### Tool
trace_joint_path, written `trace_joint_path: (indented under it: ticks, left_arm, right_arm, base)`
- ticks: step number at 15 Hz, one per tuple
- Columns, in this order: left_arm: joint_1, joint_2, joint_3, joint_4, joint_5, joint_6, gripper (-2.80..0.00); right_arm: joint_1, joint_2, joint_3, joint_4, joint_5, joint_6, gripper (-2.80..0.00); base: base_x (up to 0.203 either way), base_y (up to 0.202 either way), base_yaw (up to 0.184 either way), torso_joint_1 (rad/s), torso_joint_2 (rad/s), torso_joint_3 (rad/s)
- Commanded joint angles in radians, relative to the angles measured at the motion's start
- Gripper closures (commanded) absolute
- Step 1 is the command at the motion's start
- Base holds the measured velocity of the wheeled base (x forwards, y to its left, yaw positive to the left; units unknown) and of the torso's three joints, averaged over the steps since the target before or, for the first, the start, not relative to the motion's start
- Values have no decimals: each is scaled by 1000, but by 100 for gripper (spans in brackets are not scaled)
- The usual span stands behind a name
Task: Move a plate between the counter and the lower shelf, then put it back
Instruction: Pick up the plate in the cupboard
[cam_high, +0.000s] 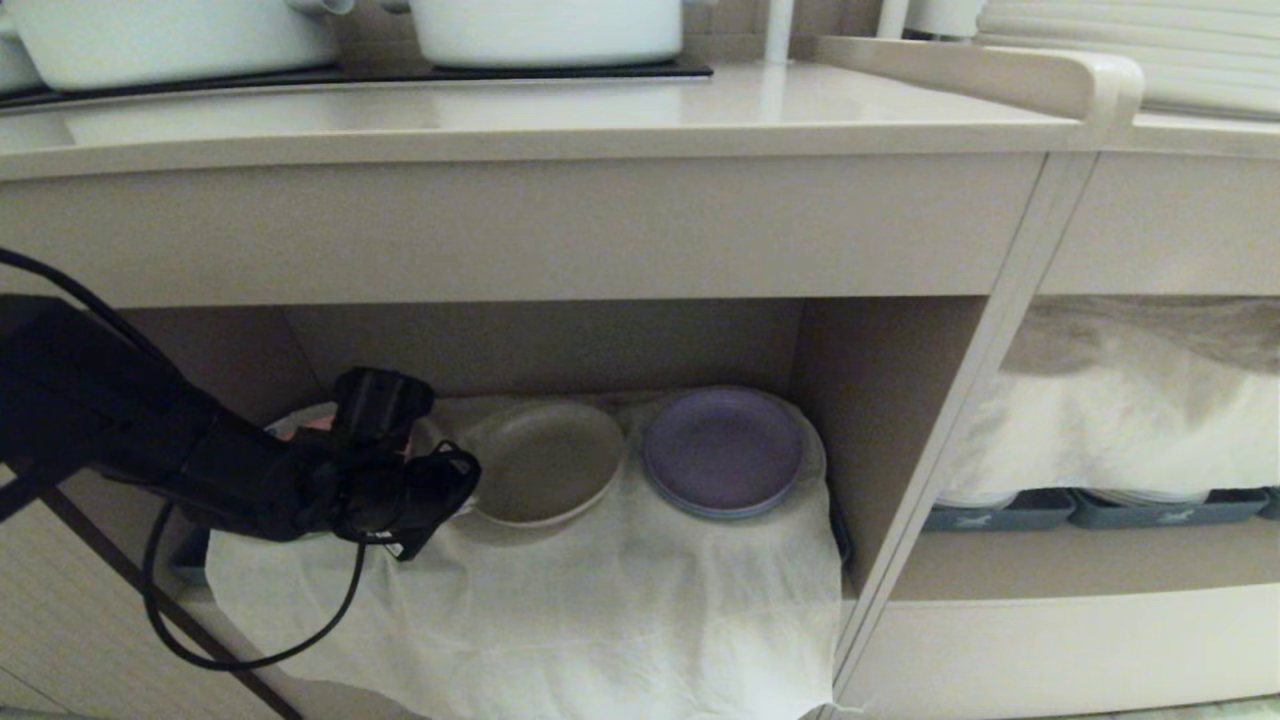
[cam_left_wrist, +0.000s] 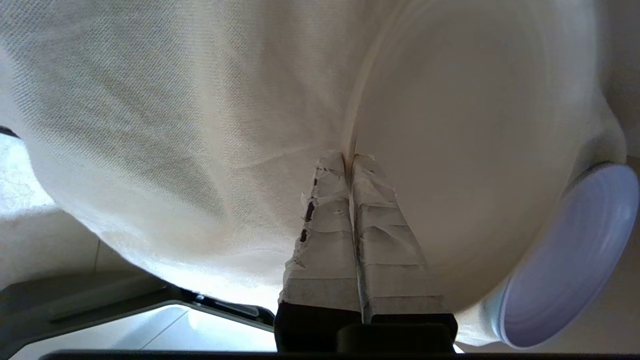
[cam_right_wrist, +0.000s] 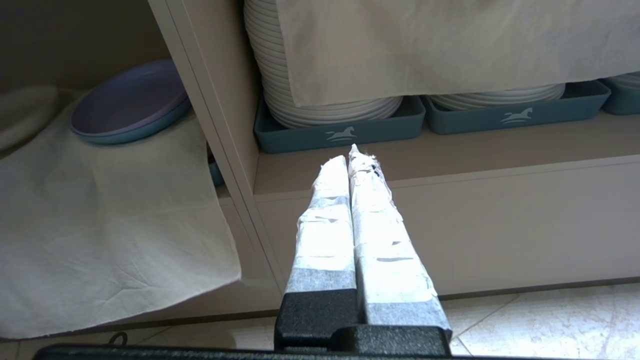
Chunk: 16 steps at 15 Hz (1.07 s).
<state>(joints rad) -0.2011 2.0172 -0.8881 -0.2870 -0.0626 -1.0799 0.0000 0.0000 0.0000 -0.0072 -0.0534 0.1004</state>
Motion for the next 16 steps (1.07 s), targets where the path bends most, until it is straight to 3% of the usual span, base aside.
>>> trace_joint_path:
  ticks: [1,16]
  left_arm:
    - [0,-3,0,-1,0,-6,0]
    - [0,-121,114,3,-2,-8,0]
  right_arm:
    - [0,0,0,0,0,1,0]
    - [0,0,0,0,0,1,0]
  base:
    - [0,0,0,0,0,0]
    - [0,0,0,0,0,0]
